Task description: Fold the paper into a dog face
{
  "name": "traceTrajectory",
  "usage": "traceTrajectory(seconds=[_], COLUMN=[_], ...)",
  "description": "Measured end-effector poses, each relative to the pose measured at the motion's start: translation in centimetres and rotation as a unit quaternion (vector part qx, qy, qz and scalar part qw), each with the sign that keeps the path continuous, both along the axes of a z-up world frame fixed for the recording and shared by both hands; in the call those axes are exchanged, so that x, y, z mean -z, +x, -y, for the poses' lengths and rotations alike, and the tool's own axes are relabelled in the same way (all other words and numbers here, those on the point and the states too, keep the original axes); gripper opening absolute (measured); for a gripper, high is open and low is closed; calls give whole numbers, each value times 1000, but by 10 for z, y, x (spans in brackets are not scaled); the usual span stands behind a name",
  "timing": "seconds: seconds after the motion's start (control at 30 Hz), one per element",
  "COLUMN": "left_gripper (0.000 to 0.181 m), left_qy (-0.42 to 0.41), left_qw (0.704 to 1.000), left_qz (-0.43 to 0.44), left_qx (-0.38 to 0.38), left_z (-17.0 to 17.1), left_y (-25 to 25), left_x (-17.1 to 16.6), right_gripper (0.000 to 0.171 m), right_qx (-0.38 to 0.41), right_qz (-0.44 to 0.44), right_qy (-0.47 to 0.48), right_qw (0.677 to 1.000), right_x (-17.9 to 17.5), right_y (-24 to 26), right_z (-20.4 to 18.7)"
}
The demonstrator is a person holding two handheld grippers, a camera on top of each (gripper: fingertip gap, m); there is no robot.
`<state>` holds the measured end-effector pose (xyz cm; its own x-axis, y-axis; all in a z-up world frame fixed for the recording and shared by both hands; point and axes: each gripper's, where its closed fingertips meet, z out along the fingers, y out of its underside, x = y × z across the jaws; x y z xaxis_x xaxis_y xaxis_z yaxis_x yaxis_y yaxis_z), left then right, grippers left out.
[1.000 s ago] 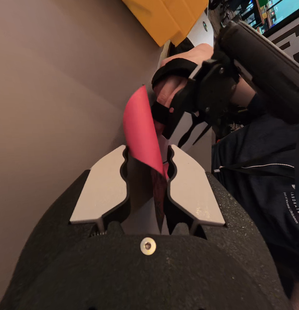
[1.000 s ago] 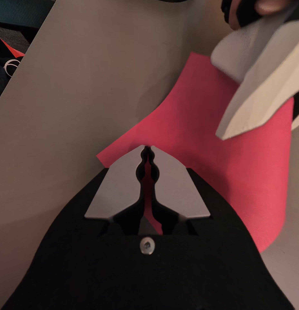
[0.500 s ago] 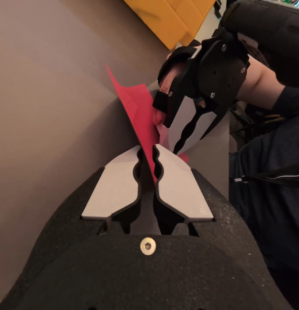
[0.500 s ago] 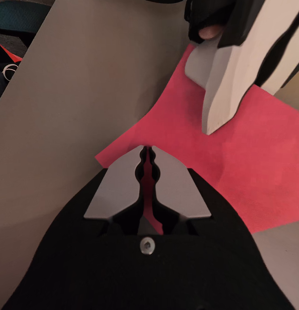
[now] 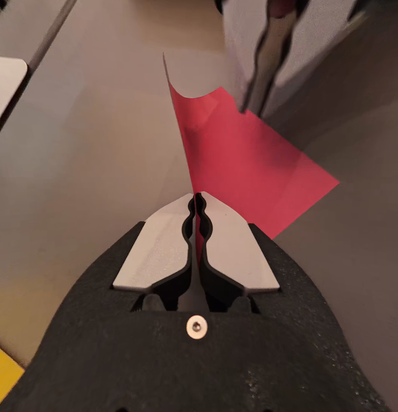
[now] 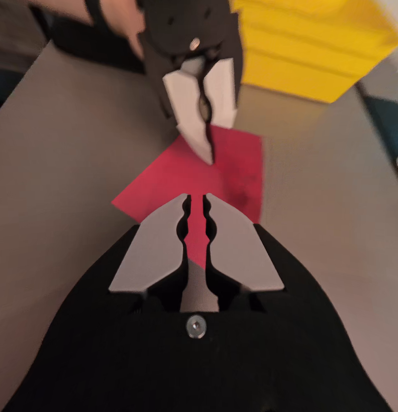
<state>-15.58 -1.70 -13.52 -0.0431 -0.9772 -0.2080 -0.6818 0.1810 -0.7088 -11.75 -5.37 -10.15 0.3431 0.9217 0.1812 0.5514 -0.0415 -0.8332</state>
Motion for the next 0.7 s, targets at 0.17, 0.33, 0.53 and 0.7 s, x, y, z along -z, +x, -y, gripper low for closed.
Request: traceTrajectory(seconds=[0.17,0.33,0.53,0.7], left_gripper=[0,0,0,56], left_qy=[39,46,35,25], left_qw=[997,993,993,997], left_qz=[40,59,67,77], left_qx=[45,96,96,-11], left_z=[7,17,15,-6], left_y=[1,1,5,2], left_x=[-9,-14,-19,-33], right_gripper=[59,56,2,1], right_qx=[76,56,11,39], right_qz=[-7,33,-4,35], right_qy=[91,61,30,105], right_qw=[993,996,999,993], right_x=[-21,5,5,1], right_y=[18,15,11,17], right_z=[-24,-21,-10,-20])
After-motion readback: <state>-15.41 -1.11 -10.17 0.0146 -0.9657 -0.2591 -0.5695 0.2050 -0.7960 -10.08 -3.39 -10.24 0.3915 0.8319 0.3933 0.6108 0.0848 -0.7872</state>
